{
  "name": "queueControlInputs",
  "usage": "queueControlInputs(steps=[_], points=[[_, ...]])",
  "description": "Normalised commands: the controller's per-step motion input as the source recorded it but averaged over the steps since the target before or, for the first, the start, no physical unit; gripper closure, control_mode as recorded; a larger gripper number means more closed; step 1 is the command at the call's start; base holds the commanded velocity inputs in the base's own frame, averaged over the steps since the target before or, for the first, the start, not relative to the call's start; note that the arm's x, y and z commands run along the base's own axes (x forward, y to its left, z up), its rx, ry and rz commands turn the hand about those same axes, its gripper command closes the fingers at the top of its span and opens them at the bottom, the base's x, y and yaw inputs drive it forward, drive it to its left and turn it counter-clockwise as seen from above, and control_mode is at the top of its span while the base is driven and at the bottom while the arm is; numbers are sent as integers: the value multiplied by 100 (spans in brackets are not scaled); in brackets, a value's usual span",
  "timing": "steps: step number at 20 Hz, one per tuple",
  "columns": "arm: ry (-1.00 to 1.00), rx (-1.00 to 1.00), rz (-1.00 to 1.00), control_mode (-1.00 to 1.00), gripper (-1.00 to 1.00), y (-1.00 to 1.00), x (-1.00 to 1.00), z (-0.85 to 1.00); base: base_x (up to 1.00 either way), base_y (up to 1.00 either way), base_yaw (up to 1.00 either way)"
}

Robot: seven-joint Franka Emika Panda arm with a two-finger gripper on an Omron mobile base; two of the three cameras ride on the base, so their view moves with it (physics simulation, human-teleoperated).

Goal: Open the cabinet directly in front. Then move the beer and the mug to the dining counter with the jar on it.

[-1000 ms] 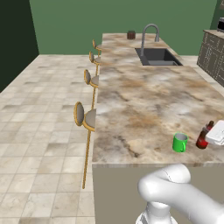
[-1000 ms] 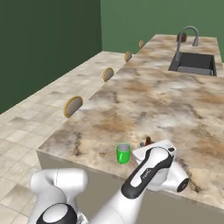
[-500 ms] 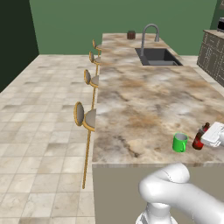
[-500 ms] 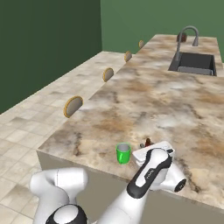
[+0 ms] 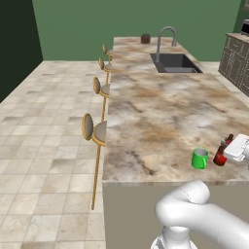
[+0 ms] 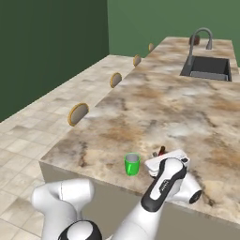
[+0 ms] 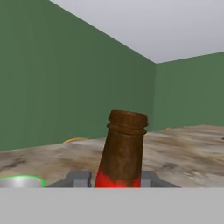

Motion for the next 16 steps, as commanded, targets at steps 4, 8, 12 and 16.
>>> queueControlInputs(steps=[4,8,12,16], points=[[-3,0,0,-100,-100,0,9,-18,0,0,0],[-5,0,0,-100,-100,0,0,-4,0,0,0],[-13,0,0,-100,-100,0,-6,0,0,0,0],[-10,0,0,-100,-100,0,-3,0,0,0,0]])
